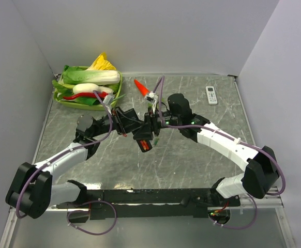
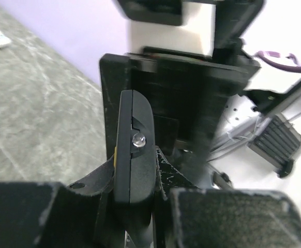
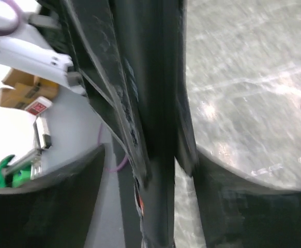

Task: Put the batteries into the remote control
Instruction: Adjust the remote control.

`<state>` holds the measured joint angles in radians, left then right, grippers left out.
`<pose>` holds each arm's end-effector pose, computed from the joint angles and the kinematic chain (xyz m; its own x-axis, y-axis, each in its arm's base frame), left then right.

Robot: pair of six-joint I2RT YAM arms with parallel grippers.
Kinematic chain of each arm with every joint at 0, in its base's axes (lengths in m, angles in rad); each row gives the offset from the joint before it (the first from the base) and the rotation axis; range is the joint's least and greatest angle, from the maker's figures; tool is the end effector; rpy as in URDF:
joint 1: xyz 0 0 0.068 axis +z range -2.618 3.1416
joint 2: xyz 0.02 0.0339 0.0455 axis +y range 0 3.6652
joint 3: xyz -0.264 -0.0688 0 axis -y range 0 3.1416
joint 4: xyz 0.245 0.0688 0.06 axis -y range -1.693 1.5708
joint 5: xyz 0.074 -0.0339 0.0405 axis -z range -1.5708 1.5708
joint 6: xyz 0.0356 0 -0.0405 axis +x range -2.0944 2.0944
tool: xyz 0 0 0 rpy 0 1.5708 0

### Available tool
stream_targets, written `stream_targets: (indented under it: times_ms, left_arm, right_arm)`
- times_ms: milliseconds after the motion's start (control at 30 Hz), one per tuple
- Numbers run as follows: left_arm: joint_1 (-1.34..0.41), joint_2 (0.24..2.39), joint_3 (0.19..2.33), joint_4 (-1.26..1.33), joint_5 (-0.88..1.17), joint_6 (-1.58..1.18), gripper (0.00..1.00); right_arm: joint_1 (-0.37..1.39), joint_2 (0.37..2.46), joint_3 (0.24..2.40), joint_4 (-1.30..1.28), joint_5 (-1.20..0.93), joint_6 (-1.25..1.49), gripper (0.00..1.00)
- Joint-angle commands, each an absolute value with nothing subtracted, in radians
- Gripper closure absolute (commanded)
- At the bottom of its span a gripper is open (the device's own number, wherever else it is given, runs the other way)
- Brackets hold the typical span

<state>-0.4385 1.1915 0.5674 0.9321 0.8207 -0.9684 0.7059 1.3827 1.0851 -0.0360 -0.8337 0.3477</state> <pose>0.2151 -0.1296 0.2940 -0.6031 -0.3376 -0.7227 0.7478 0.0759 -0.6595 0.2226 0.2244 0.3263 -0.5643 -0.1801 -0.8057 -0.8256 0.1266 0.5499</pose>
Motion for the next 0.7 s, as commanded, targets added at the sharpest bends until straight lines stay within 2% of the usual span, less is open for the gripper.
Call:
stream_targets:
  times_ms: [0,67,100,167,200,267,300,467,667]
  left_arm:
    - [-0.448,1.19,0.615,1.068,0.882,-1.005,0.85]
    - [-0.448,1.18,0.618,1.016,0.865,-0.973,0.8]
    - [-0.448,1.166,0.626,0.994,0.861,-0.962,0.72]
    - [-0.448,1.151,0.635,0.913,0.83,-0.916,0.58]
    - [-0.448,1.134,0.652,0.878,0.818,-0.896,0.46]
    - [-0.448,1.112,0.669,0.763,0.772,-0.836,0.35]
    - [-0.448,1.089,0.686,0.724,0.747,-0.818,0.25]
    - [-0.451,1.017,0.739,0.446,0.592,-0.706,0.03]
    - [-0.521,0.959,0.816,0.224,0.382,-0.625,0.01]
  right_arm:
    - [0.683,1.361,1.042,0.1,-0.91,0.411,0.61]
    - [0.67,1.342,1.025,0.094,-0.907,0.408,0.75]
    - [0.667,1.336,1.02,0.078,-0.905,0.405,0.85]
    - [0.661,1.318,1.006,0.057,-0.894,0.39,0.92]
    - [0.651,1.31,1.002,0.049,-0.878,0.381,0.97]
    - [0.638,1.286,0.979,0.029,-0.855,0.38,1.0]
    - [0.621,1.276,0.97,0.023,-0.833,0.387,1.0]
    - [0.571,1.203,0.902,-0.032,-0.764,0.38,1.0]
    - [0.485,1.106,0.856,-0.165,-0.504,0.409,1.0]
